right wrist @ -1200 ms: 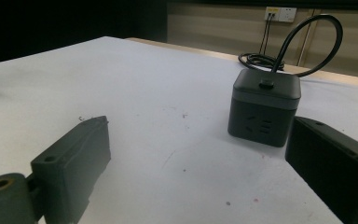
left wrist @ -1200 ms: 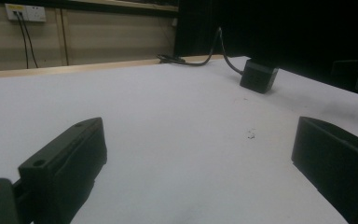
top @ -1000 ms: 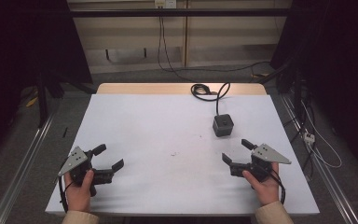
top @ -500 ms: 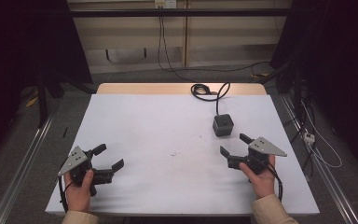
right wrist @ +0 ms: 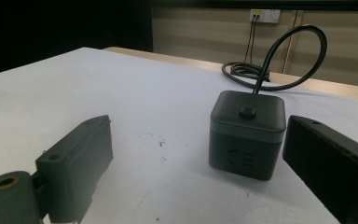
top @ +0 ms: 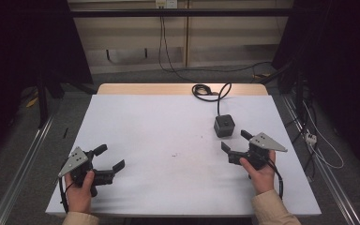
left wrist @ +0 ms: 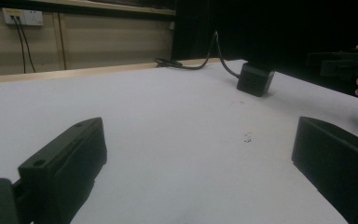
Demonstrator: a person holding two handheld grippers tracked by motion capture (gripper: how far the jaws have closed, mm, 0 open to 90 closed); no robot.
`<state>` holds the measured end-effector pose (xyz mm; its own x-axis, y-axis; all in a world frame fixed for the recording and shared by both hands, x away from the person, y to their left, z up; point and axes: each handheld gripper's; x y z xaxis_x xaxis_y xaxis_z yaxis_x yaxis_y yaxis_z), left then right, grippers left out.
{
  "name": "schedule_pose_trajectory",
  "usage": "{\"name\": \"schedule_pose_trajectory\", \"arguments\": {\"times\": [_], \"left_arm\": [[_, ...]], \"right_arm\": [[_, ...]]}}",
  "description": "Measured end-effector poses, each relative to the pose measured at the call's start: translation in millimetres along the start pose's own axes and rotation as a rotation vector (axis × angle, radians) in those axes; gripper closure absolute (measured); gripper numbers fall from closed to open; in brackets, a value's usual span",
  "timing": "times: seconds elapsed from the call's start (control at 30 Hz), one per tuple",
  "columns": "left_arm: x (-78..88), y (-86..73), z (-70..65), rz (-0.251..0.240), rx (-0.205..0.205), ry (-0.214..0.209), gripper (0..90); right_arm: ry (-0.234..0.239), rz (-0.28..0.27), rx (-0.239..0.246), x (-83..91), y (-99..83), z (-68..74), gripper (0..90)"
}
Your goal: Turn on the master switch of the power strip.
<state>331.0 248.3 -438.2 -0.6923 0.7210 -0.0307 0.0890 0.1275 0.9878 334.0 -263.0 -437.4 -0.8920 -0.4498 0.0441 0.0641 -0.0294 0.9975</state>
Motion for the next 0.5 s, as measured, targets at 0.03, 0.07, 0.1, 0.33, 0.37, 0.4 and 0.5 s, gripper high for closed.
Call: {"name": "schedule_pose_trajectory", "arguments": {"times": [0.03,0.07,0.1,0.33,0.37,0.4,0.5], "left_arm": [[0.0,0.0,0.0,0.0,0.0,0.0,2.7],[-0.1,-0.1,-0.1,0.0,0.001,-0.001,2.7],[-0.2,-0.2,0.0,0.001,0.0,-0.001,2.7],[-0.4,0.0,-0.4,-0.002,0.0,-0.003,2.7],[-0.5,-0.1,-0.5,-0.002,0.001,-0.003,2.7],[-0.6,-0.2,-0.6,-0.001,0.0,-0.005,2.7],[-0.8,-0.2,-0.6,-0.001,-0.001,-0.007,2.8]], "right_arm": [[-0.001,0.001,0.001,-0.8,0.3,-0.3,7.7],[-0.002,0.003,0.004,-1.5,0.4,-0.8,7.7],[-0.004,0.003,0.004,-2.2,0.6,-1.1,7.9],[-0.014,0.007,0.0,-6.1,0.7,-4.1,8.3],[-0.014,0.004,-0.001,-6.7,1.1,-4.5,8.2],[-0.013,0.004,-0.001,-7.2,1.6,-4.8,8.3],[-0.016,0.004,-0.003,-9.2,2.4,-5.3,8.3]]}}
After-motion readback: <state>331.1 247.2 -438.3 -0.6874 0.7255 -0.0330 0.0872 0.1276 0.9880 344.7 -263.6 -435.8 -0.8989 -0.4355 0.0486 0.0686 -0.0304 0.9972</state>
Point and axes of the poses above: each handheld gripper's, and its own axes: x roughly backward along the jaws, y roughly out of its top, z roughly to its left, and after that the axes turned 13 degrees about -z, right-handed
